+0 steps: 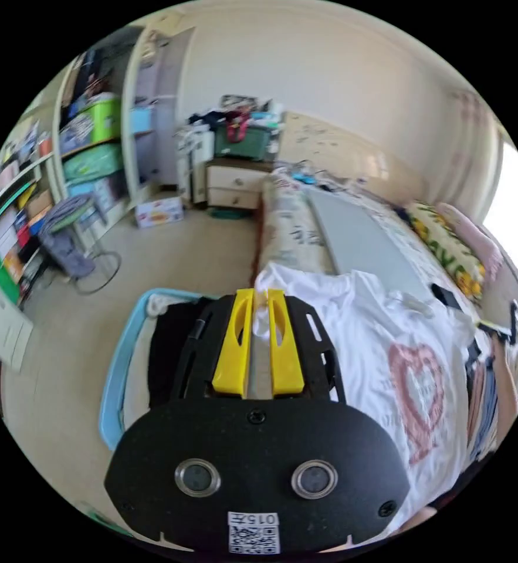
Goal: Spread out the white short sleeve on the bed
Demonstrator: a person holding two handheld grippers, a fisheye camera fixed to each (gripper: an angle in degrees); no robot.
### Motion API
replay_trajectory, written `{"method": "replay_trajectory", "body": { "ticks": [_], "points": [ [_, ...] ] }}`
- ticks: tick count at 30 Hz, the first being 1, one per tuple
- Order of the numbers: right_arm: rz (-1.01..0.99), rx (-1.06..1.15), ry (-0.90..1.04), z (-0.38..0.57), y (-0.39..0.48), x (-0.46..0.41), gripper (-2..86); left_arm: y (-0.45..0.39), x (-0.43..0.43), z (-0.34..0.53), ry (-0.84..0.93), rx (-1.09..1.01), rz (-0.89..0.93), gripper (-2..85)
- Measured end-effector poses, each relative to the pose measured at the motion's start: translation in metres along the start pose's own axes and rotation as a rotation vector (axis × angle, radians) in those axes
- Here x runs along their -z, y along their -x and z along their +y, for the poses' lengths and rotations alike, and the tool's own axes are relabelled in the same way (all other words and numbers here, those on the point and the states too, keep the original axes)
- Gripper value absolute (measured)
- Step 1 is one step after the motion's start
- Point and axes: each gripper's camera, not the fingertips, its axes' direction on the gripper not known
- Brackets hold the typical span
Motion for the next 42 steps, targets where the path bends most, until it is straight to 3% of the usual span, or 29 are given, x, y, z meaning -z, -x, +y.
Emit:
{"method": "replay_trajectory", "body": {
  "ticks": [3, 6, 11, 17, 21, 25, 30, 33, 35, 38, 42],
  "points": [
    [-0.164, 0.057, -0.080, 0.015, 0.017, 0.040, 6.2, 0.015, 0.007, 0.009, -0.037, 0.037, 0.004, 6.9],
    [-0.204, 0.276, -0.126, 0.038, 0.085, 0.073, 5.4, -0.018, 0.011, 0.014, -0.052, -0.092, 0.051, 5.7],
    [-0.228, 0.465, -0.009, 0.061, 0.202, 0.082, -0.3, -0.132, -0.034, 0.008, 0.165, -0.375, 0.331, 2.4],
    [-0.102, 0.465, 0.091, 0.073, 0.224, 0.070, -1.0, -0.183, -0.087, 0.015, 0.302, -0.442, 0.249, 0.2],
    [-0.082, 0.465, 0.046, 0.081, 0.214, 0.086, -1.0, -0.176, -0.093, 0.021, 0.263, -0.402, 0.247, 0.3],
    [-0.251, 0.400, 0.042, 0.105, 0.162, 0.139, -0.7, -0.162, -0.066, 0.038, 0.227, -0.342, 0.202, 1.5],
    [-0.708, 0.423, -0.192, 0.270, 0.038, 0.290, 0.1, -0.108, 0.056, 0.123, 0.137, -0.371, 0.443, 6.2],
    [-0.714, 0.470, -0.296, 0.422, -0.032, 0.360, 1.7, -0.060, 0.152, 0.226, 0.088, -0.370, 0.512, 8.0],
    [-0.626, 0.400, -0.297, 0.530, -0.083, 0.382, 3.5, -0.008, 0.212, 0.314, 0.076, -0.266, 0.458, 9.4],
    [-0.613, 0.268, -0.196, 0.618, -0.141, 0.385, 5.3, 0.065, 0.255, 0.417, 0.071, -0.002, 0.419, 10.2],
    [-0.742, 0.145, -0.135, 0.667, -0.194, 0.379, 7.0, 0.105, 0.269, 0.499, 0.070, 0.145, 0.525, 10.3]
  ]
}}
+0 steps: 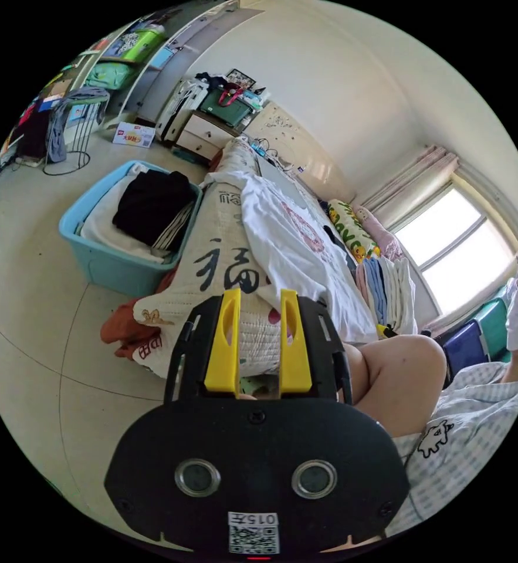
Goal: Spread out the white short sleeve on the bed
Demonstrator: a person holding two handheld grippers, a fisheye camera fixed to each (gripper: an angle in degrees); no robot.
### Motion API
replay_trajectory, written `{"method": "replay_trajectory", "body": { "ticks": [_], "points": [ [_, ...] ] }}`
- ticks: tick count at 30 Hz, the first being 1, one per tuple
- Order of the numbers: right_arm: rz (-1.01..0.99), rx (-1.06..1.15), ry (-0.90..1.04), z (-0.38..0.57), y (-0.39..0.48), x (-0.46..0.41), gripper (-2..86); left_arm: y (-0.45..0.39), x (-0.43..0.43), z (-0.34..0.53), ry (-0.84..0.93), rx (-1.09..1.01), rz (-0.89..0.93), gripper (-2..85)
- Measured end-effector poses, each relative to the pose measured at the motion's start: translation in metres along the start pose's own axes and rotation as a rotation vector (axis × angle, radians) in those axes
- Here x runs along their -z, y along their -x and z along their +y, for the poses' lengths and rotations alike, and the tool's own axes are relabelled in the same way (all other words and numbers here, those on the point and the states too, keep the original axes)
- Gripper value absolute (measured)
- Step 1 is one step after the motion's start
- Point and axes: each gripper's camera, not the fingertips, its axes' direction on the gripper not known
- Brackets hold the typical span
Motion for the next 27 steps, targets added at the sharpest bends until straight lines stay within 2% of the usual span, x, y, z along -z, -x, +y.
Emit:
{"method": "replay_trajectory", "body": {
  "ticks": [3, 6, 9, 13, 16, 20, 23, 27],
  "points": [
    [-0.063, -0.030, 0.034, 0.009, -0.012, 0.004, 8.0, 0.001, -0.002, 0.019, -0.046, -0.037, -0.018, 11.0],
    [-0.048, -0.031, 0.097, 0.008, -0.012, -0.004, 8.8, 0.007, -0.021, 0.019, -0.036, -0.047, 0.092, 10.2],
    [-0.121, 0.017, 0.148, 0.000, -0.008, -0.004, 9.4, 0.010, -0.035, 0.020, 0.008, -0.052, 0.102, 2.2],
    [-0.071, 0.041, 0.119, -0.025, -0.015, 0.050, 9.9, 0.000, 0.014, 0.031, -0.156, -0.077, 0.105, 0.1],
    [-0.052, 0.028, 0.052, -0.042, -0.033, 0.098, 9.9, 0.001, 0.049, 0.029, -0.191, -0.088, 0.074, -0.3],
    [-0.058, -0.006, 0.093, -0.053, -0.056, 0.097, 9.7, 0.014, 0.044, 0.030, -0.109, -0.085, 0.024, -0.3],
    [0.021, -0.014, 0.195, -0.051, -0.067, 0.066, 9.3, 0.032, 0.020, 0.045, -0.014, -0.038, -0.016, -0.1],
    [0.002, -0.044, 0.177, -0.048, -0.083, 0.062, 8.5, 0.049, 0.011, 0.068, 0.014, 0.001, -0.013, 0.7]
  ]
}}
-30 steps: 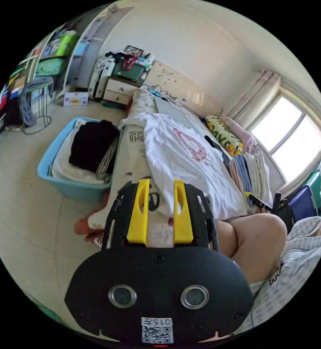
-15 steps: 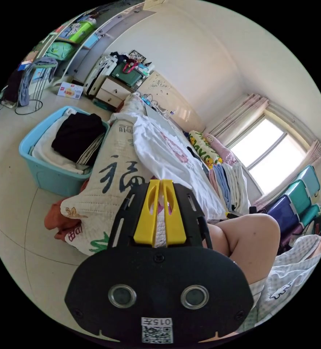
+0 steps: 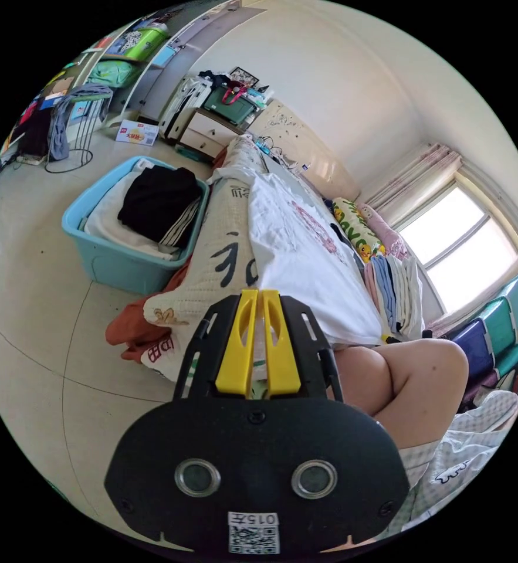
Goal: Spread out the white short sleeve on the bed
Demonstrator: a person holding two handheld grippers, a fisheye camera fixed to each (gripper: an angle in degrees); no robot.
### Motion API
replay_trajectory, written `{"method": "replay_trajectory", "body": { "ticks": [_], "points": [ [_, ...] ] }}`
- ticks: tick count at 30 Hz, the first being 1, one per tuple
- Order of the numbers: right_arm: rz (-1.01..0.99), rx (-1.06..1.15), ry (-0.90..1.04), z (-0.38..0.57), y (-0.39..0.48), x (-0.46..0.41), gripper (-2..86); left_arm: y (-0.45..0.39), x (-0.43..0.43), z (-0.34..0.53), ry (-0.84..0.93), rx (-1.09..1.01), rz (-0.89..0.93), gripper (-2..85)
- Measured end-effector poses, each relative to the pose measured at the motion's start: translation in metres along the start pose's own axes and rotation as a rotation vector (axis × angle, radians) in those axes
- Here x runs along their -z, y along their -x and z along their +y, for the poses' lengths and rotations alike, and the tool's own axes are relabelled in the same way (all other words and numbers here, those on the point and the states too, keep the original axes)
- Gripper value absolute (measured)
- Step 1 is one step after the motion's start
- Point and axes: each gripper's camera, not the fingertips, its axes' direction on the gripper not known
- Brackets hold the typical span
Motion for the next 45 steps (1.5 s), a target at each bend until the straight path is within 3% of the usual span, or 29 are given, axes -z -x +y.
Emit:
{"method": "replay_trajectory", "body": {
  "ticks": [7, 10, 13, 17, 21, 26, 34, 37, 39, 42, 45],
  "points": [
    [-0.031, -0.014, -0.078, -0.018, -0.031, 0.030, 5.9, 0.009, 0.016, 0.020, -0.101, 0.002, 0.016, 9.9],
    [-0.107, -0.017, -0.018, -0.032, -0.044, 0.017, 4.3, 0.008, -0.005, 0.018, 0.005, -0.023, 0.049, 7.5],
    [-0.120, -0.008, -0.060, -0.039, -0.049, 0.033, 2.2, 0.001, 0.011, 0.023, -0.047, -0.057, 0.109, 1.0],
    [-0.305, -0.046, -0.205, -0.055, -0.077, 0.086, 0.0, -0.002, 0.046, 0.022, -0.167, -0.022, 0.228, -0.4],
    [-0.297, -0.046, -0.272, -0.096, -0.086, 0.110, -0.2, -0.011, 0.050, -0.001, -0.185, -0.010, 0.287, -0.6],
    [-0.290, -0.101, -0.269, -0.163, -0.101, 0.107, 0.0, -0.011, 0.034, -0.031, -0.168, 0.072, 0.267, -0.6],
    [-0.260, -0.094, -0.179, -0.171, -0.138, 0.110, -0.2, -0.004, 0.042, -0.001, -0.099, 0.087, 0.234, 0.0],
    [-0.163, -0.145, -0.038, -0.180, -0.170, 0.062, -0.1, 0.008, 0.014, 0.008, -0.018, 0.113, 0.162, 1.7],
    [-0.223, -0.138, -0.064, -0.178, -0.179, 0.054, 0.3, 0.016, -0.001, 0.017, 0.029, 0.153, 0.030, 5.5],
    [-0.194, -0.054, -0.173, -0.176, -0.170, 0.080, 2.1, 0.009, 0.009, 0.039, -0.076, 0.095, 0.079, 9.0],
    [-0.140, -0.022, -0.116, -0.193, -0.172, 0.074, 3.7, -0.002, -0.002, 0.043, -0.034, 0.029, 0.076, 10.3]
  ]
}}
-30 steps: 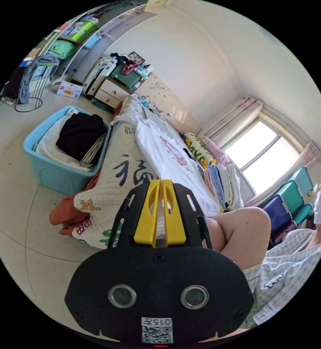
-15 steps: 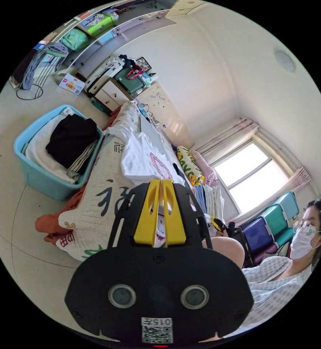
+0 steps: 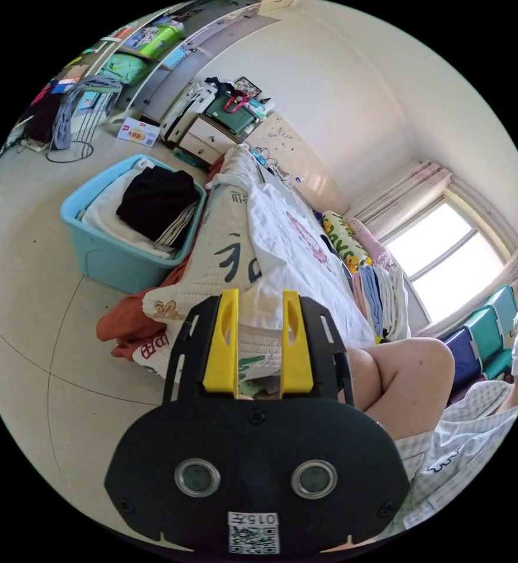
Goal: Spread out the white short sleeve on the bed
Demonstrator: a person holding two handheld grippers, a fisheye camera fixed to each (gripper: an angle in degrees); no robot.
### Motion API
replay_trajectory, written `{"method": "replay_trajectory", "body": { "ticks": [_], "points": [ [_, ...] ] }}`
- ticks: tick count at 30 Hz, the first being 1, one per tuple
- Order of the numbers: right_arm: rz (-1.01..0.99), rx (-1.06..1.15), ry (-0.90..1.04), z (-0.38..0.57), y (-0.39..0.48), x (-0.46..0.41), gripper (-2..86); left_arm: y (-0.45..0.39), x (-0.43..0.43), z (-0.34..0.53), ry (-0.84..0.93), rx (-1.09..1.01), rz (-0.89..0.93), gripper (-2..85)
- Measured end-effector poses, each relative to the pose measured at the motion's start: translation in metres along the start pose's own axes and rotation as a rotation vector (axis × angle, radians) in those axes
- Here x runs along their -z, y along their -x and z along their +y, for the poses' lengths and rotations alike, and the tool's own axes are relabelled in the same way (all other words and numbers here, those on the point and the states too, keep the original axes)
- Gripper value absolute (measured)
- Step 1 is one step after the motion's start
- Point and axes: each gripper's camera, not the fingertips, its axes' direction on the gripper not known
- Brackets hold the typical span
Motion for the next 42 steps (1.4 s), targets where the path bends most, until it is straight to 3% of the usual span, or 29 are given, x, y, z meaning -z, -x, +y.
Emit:
{"method": "replay_trajectory", "body": {
  "ticks": [3, 5, 12, 18, 21, 25, 27, 29, 35, 42],
  "points": [
    [-0.108, 0.009, 0.086, -0.019, -0.005, -0.009, 1.5, -0.011, -0.010, -0.004, 0.061, -0.047, 0.031, 4.1],
    [-0.014, 0.035, 0.087, -0.024, 0.000, 0.002, 0.7, -0.022, -0.001, -0.005, 0.076, -0.073, 0.034, 0.2],
    [0.042, 0.005, 0.091, -0.031, -0.023, 0.021, 1.1, -0.024, -0.003, 0.010, 0.069, -0.043, -0.084, -0.4],
    [0.143, -0.111, 0.012, -0.012, -0.046, 0.119, 0.1, -0.031, -0.001, 0.027, 0.074, -0.035, -0.166, 1.1],
    [0.158, -0.064, -0.166, 0.017, -0.020, 0.208, -0.3, -0.032, 0.013, 0.044, 0.056, -0.019, -0.215, 0.9],
    [0.143, -0.178, -0.623, 0.055, 0.052, 0.340, -0.5, -0.046, 0.035, 0.067, -0.017, -0.002, -0.250, 0.4],
    [0.058, -0.249, -0.771, 0.063, 0.089, 0.383, -0.5, -0.054, 0.042, 0.075, -0.052, 0.010, -0.233, 0.3],
    [-0.151, -0.150, -0.943, 0.071, 0.147, 0.427, -0.5, -0.063, 0.048, 0.084, -0.093, 0.030, -0.161, 0.1],
    [-0.631, 0.094, -1.249, 0.112, 0.258, 0.516, -0.6, -0.096, 0.064, 0.100, -0.112, -0.006, -0.067, -0.3],
    [-0.687, 0.075, -1.514, 0.182, 0.307, 0.564, -0.6, -0.102, 0.109, 0.119, -0.259, 0.055, 0.063, -0.8]
  ]
}}
